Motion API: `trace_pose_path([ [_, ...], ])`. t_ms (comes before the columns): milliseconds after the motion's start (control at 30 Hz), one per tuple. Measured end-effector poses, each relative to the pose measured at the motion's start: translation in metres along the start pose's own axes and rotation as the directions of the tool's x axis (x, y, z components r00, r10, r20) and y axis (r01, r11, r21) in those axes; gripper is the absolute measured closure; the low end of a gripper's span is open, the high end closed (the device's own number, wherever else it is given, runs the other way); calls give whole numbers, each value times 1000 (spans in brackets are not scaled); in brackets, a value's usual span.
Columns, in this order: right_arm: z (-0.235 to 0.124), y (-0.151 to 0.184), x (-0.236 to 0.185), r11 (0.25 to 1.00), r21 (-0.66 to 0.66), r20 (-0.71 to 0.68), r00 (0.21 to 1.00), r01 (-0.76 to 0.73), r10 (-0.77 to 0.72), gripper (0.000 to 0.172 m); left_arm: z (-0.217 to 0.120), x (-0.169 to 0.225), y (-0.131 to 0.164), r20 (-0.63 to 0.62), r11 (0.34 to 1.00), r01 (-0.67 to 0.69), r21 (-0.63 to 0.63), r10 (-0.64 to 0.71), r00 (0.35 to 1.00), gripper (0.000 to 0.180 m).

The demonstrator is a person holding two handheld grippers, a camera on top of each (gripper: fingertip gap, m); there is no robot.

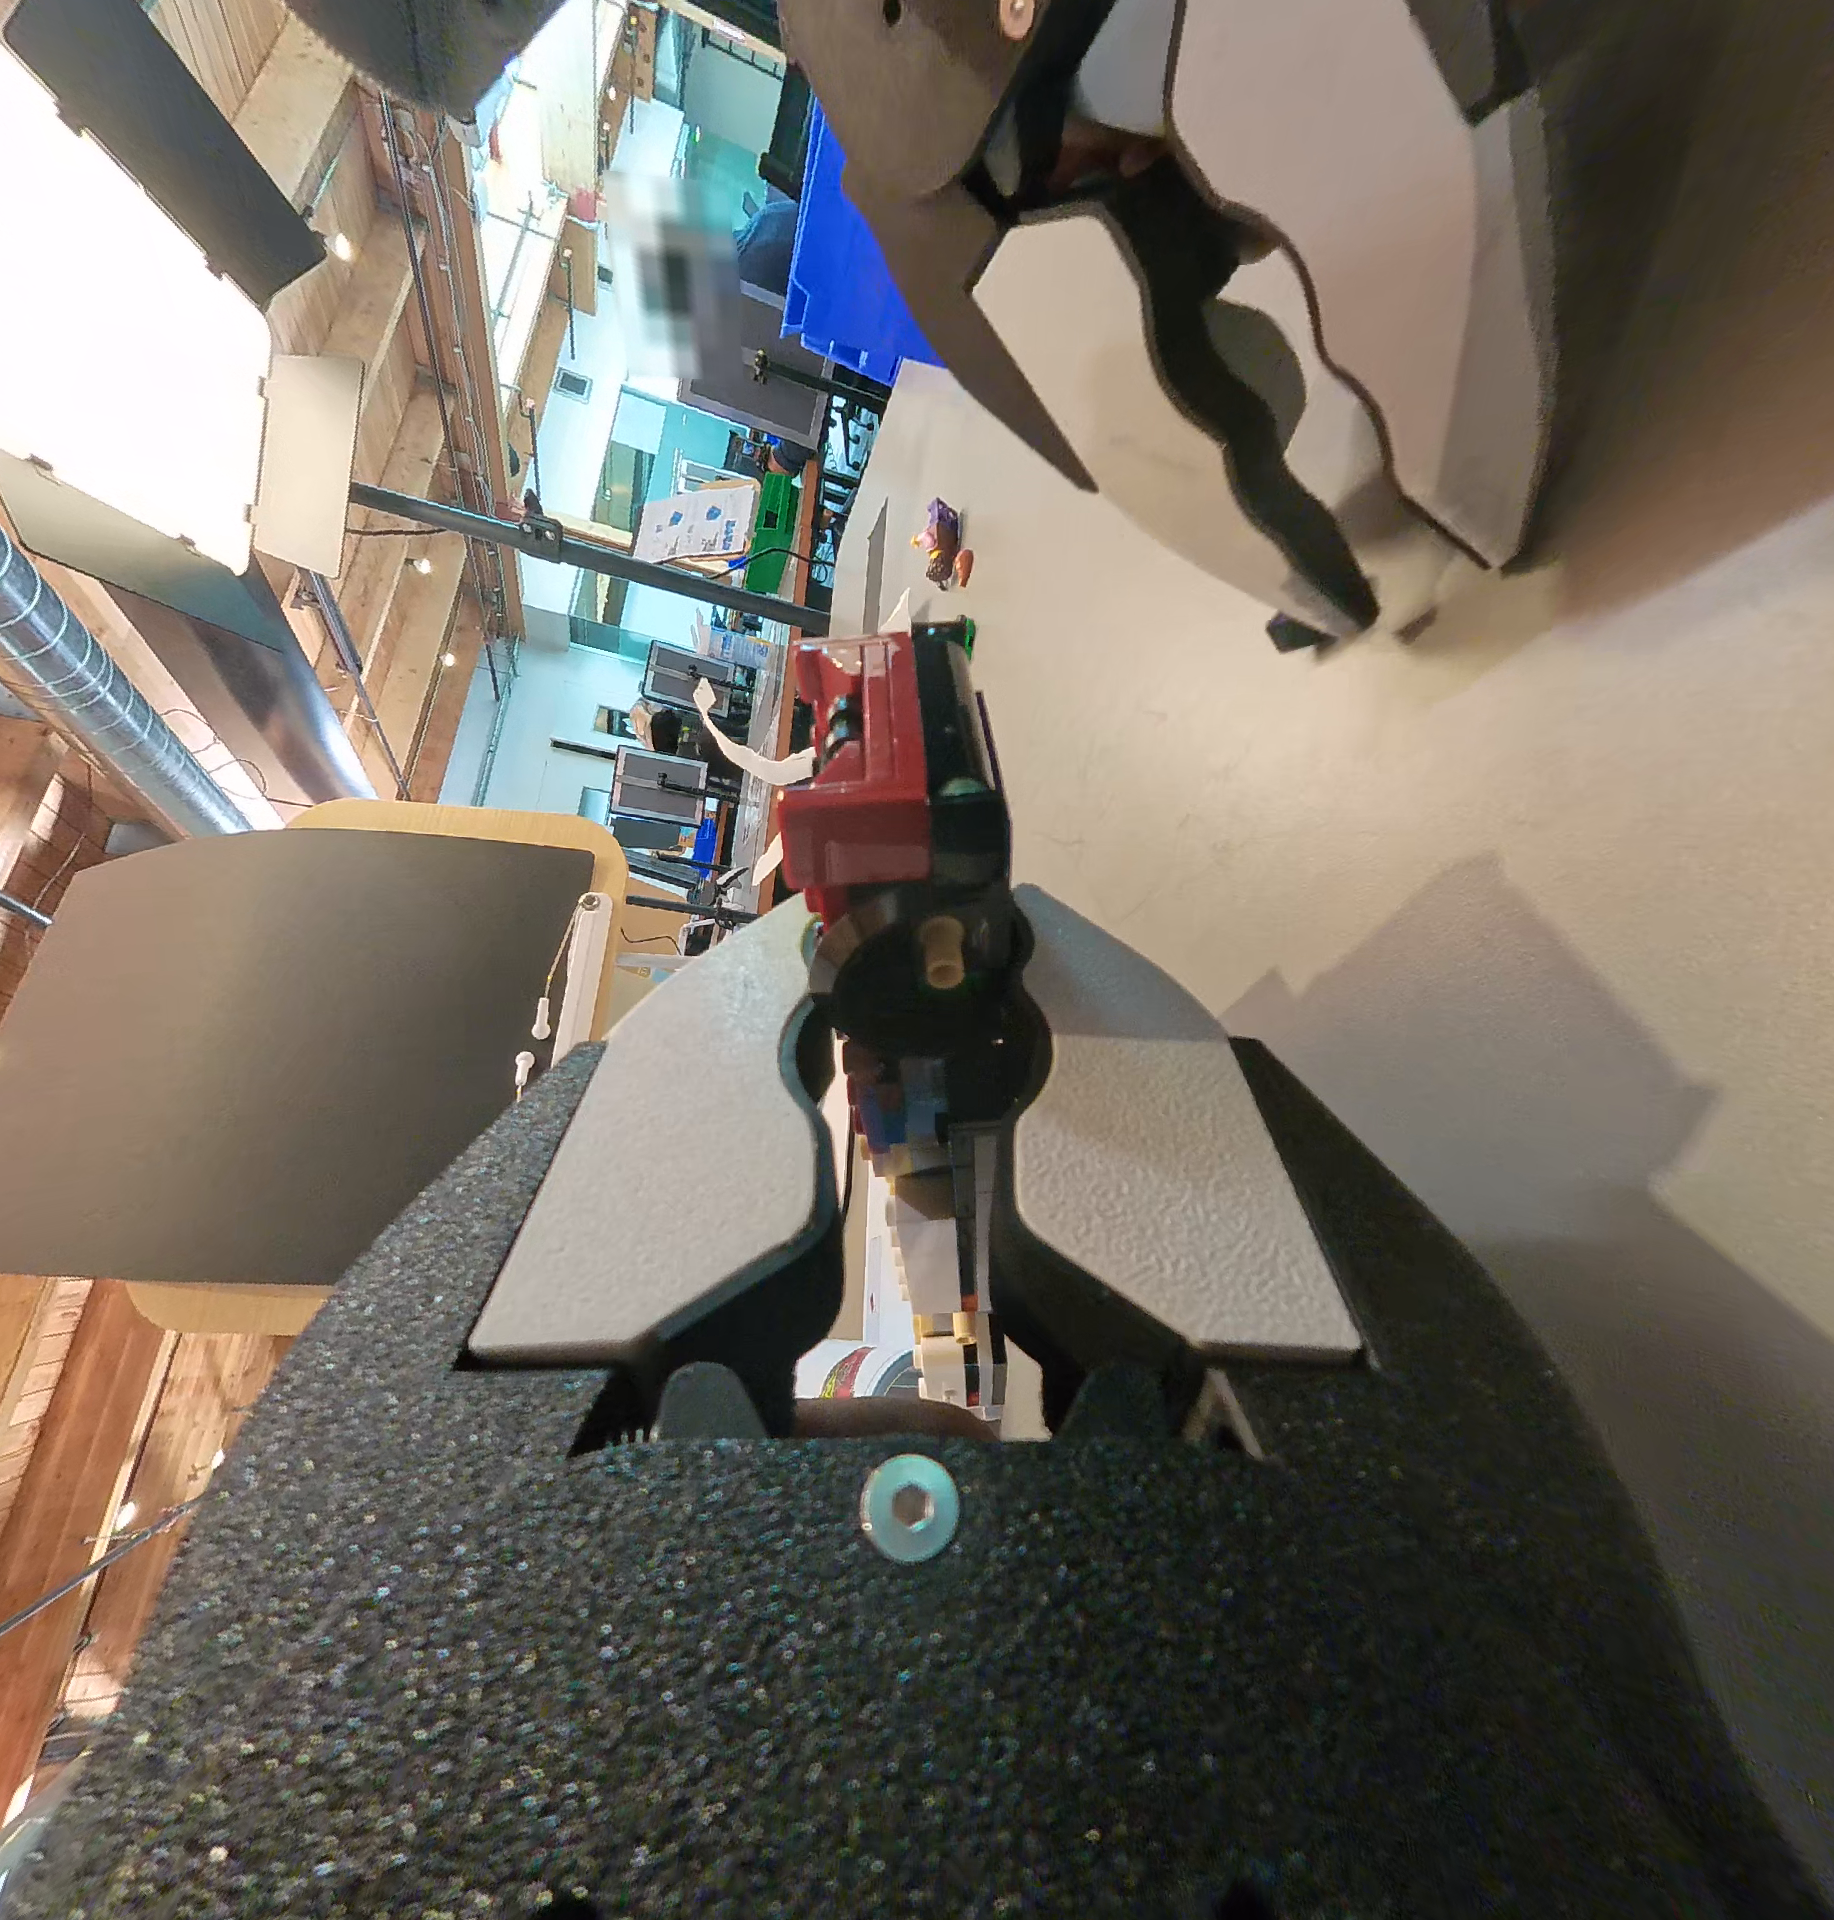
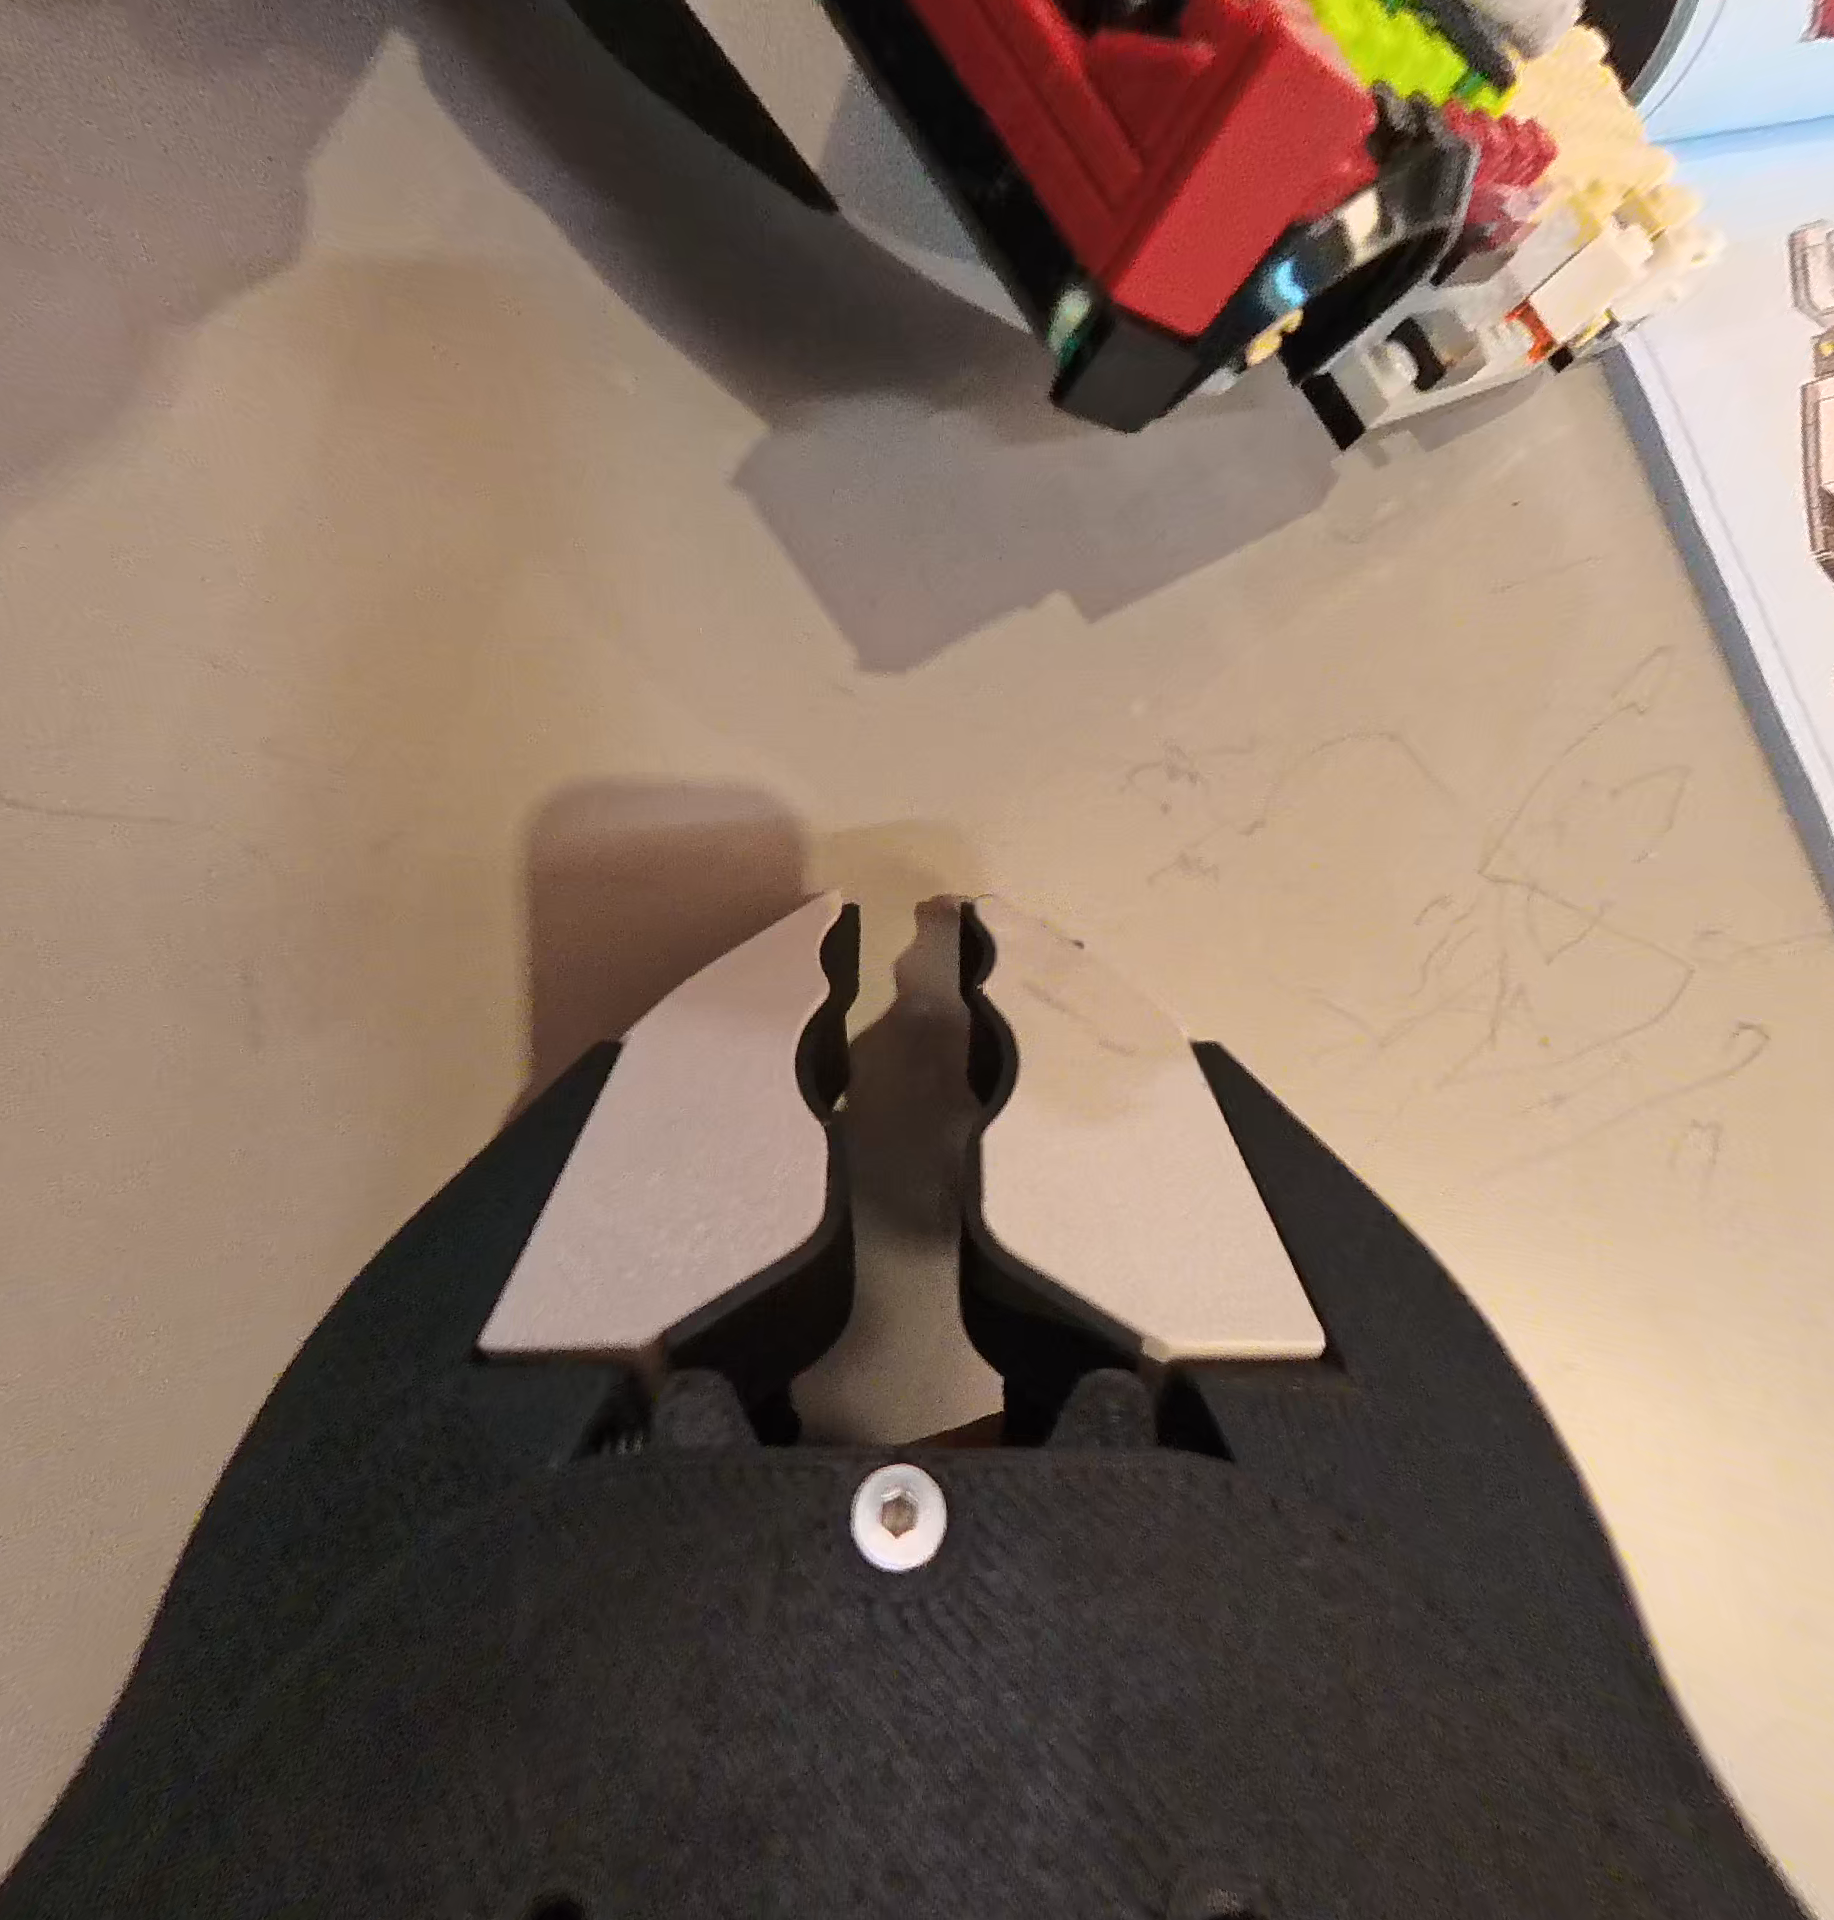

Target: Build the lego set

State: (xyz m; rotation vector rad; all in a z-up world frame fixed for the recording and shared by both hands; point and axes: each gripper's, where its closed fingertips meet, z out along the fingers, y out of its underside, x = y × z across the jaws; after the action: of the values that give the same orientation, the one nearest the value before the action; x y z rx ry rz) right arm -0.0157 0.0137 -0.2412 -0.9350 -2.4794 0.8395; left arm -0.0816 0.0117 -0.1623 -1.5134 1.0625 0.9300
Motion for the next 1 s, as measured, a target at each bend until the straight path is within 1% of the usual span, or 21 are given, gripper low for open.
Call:
trace_pose_path([
  [67,-3,1,-4,1000,-10,25,1000,8,-8,150,0,0,0,1,1000,-1,-1,1,1000,152],
  [133,-8,-1,-3,1000,4,21,1000,3,-3,149,0,-1,0,2,1000,-2,-2,2,1000,152],
  [267,-21,1,22,998,33,-60,996,-58,60,149,0,-1,0,3,1000,-1,-1,1,1000,152],
  [367,-22,10,32,1000,21,-84,996,-12,14,150,1,-1,-1,1,1000,-3,1,3,1000,152],
  [433,-21,14,32,999,16,-74,997,30,-29,153,1,-1,-1,-1,1000,-6,-1,6,1000,152],
  [533,-20,10,27,994,50,-55,994,92,-90,153,2,-1,0,0,1000,-9,-6,9,1000,152],
  [667,-14,13,30,1000,26,-46,999,17,-16,153,2,-1,-1,1,1000,-13,-6,13,1000,152],
  [767,-16,9,35,998,48,-72,997,28,-24,158,2,-1,-1,1,1000,-13,-6,13,1000,152],
  [1000,-14,9,42,998,59,-97,995,16,-11,160,2,0,-1,-2,1000,-15,-7,15,1000,152],
])
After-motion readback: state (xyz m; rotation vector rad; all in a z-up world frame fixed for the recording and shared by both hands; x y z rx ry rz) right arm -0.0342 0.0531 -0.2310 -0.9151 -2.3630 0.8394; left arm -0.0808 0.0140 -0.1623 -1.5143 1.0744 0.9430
